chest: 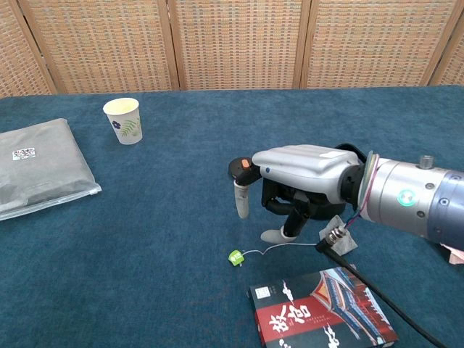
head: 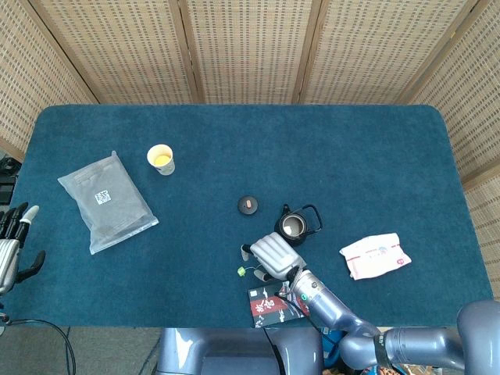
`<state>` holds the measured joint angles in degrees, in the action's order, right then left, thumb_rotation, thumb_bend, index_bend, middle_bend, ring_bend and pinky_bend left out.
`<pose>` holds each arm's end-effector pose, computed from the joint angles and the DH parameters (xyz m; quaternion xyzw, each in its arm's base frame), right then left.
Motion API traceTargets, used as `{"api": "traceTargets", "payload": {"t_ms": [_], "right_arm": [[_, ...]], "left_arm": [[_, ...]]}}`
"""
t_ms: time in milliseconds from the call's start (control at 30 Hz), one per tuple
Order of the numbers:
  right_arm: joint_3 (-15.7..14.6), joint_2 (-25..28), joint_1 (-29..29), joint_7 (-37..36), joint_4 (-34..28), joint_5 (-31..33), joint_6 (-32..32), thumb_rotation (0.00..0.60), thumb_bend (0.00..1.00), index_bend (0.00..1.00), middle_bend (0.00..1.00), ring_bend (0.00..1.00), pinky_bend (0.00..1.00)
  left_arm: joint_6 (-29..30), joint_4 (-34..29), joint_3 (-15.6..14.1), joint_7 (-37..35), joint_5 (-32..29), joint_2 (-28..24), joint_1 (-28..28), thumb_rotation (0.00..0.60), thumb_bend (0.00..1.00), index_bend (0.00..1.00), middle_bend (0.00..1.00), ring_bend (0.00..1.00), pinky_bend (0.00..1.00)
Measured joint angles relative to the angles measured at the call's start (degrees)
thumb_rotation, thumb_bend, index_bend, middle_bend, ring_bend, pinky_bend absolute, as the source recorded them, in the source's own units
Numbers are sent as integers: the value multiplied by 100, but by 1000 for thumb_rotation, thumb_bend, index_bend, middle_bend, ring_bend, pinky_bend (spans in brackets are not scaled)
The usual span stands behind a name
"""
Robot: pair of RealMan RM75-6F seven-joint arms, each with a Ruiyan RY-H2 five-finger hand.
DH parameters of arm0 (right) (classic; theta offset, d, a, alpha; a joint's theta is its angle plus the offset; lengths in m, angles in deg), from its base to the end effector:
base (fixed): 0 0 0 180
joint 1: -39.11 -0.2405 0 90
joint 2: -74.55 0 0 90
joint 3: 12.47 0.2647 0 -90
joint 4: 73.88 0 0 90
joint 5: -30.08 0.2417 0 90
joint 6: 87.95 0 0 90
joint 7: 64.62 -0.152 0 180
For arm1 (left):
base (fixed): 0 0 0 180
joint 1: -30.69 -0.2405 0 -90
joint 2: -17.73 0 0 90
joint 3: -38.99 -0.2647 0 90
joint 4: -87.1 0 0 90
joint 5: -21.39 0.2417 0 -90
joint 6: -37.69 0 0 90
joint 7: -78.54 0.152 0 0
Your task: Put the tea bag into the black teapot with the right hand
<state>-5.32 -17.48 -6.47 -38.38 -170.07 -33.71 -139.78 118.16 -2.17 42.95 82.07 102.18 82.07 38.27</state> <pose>-0.0824 -0.2964 -0.0926 0.8048 -0.3694 0.3656 0.2865 -0.3488 0.2139 0.1365 -0.6041 -0.3790 -0.3396 0.6132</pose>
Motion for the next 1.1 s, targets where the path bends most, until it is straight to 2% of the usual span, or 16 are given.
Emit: {"api": "traceTargets", "payload": {"t_ms": [1100], "right_arm": [[-56,-882,-308,132,1062,287,237,600,441,522,985,1000,1000]], "left_arm": [[-70,123,-31,-125,-150,2,-55,600,414,0,0,0,0]]}}
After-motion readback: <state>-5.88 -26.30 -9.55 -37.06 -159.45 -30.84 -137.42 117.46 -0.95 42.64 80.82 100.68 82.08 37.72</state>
